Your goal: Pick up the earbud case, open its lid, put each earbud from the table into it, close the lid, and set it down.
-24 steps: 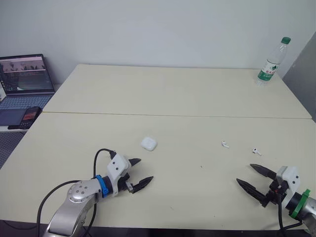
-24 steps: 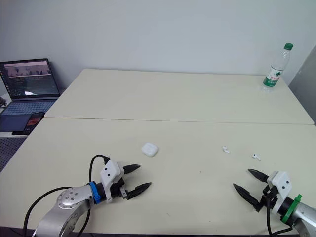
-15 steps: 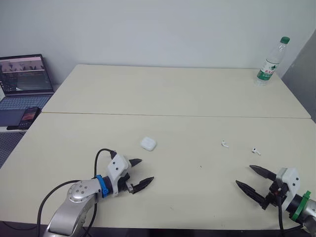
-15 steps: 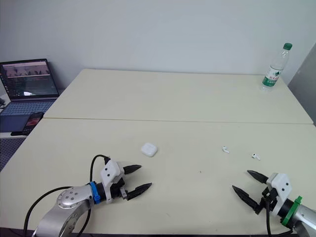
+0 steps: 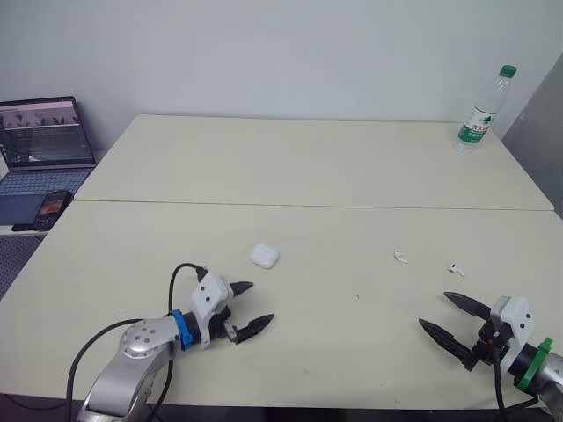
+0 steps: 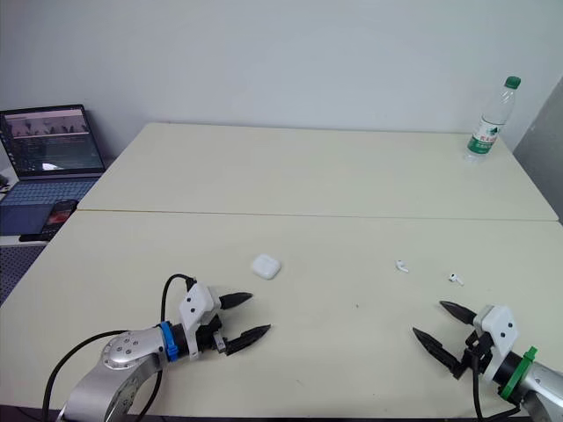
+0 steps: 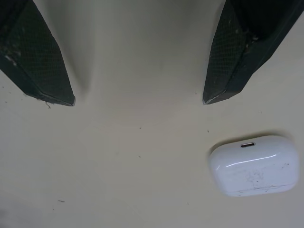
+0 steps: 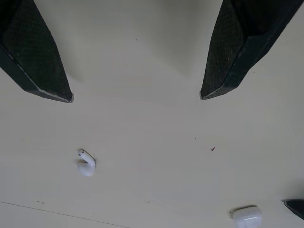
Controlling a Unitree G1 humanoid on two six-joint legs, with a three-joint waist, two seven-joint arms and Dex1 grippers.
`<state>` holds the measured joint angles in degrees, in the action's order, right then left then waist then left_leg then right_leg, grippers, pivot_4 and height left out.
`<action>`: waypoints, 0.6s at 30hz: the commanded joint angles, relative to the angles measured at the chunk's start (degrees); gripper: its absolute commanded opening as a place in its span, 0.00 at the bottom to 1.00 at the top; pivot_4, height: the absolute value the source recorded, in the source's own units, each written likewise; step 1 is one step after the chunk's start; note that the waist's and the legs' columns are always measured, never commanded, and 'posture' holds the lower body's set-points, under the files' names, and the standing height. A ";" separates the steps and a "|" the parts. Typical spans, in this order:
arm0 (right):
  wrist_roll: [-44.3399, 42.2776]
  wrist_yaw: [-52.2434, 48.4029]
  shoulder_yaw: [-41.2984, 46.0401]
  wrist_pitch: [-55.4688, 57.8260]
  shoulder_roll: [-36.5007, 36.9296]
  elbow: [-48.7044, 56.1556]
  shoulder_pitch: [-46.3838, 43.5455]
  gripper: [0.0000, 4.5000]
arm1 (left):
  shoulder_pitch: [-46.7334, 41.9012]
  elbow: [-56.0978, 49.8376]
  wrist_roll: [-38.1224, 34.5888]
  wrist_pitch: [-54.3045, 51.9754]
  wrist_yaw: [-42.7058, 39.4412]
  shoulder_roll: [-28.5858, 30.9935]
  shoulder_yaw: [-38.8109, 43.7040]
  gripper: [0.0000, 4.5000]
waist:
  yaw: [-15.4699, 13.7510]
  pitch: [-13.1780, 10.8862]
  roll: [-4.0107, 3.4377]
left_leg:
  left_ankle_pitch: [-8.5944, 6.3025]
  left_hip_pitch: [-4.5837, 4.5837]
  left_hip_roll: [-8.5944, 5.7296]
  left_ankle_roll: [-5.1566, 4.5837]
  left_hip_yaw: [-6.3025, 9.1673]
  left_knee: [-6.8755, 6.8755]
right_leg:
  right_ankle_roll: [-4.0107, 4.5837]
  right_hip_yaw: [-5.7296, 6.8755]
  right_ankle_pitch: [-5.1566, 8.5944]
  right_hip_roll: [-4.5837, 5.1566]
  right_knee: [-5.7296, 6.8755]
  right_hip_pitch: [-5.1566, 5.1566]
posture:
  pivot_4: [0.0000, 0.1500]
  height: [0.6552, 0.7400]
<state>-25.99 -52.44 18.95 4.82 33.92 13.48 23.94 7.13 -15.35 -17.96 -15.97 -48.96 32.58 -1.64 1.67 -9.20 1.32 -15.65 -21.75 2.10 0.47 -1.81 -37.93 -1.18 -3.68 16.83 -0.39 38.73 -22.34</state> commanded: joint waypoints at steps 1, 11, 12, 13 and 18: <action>-1.42 -0.80 0.76 -0.46 0.50 2.71 0.02 0.99 | -0.24 -2.20 -2.07 -0.37 0.34 0.34 2.31 1.00 | 0.00 0.00 0.00 | 0.00 0.00 0.00 0.00 0.00 0.00 | 0.00 0.00 0.00 0.00 0.00 0.00 | 1.00 1.00; -5.15 -3.63 -1.35 0.41 0.39 9.84 0.03 0.99 | -4.38 -7.78 -9.76 -8.95 7.41 -2.55 7.52 1.00 | 0.00 -0.04 0.04 | 0.00 -0.01 0.01 0.00 0.04 -0.01 | -0.03 0.04 -0.01 0.00 0.01 0.00 | 1.00 1.00; -5.44 -3.44 -1.58 0.81 0.39 10.39 -0.21 0.99 | -5.41 -8.06 -9.79 -9.94 8.70 -2.97 7.54 1.00 | 0.00 -0.04 0.05 | 0.00 -0.02 0.01 0.00 0.05 -0.02 | -0.05 0.05 -0.02 -0.01 0.01 0.00 | 1.00 1.00; -5.74 -3.20 -1.99 1.20 0.45 11.17 -0.74 0.99 | -7.01 -7.96 -8.78 -10.78 10.77 -3.75 6.96 1.00 | -0.01 -0.05 0.05 | 0.00 -0.02 0.01 0.00 0.05 -0.03 | -0.07 0.05 -0.04 -0.01 0.01 0.01 | 1.00 1.00; -7.81 -2.25 -3.20 3.74 0.72 14.86 -2.59 0.99 | -11.34 -6.82 -2.91 -13.87 18.58 -6.73 2.04 1.00 | 0.02 -0.06 0.07 | 0.00 -0.02 -0.11 0.00 0.03 -0.04 | -0.18 -0.04 -0.05 0.00 -0.01 0.02 | 1.00 1.00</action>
<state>-32.26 -54.93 15.57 8.04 33.96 25.52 21.60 -3.52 -21.53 -23.13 -28.95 -32.79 26.27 1.95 1.69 -9.26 1.39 -15.65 -21.77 1.96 0.47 -1.78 -37.96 -1.38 -3.75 16.78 -0.39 38.72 -22.32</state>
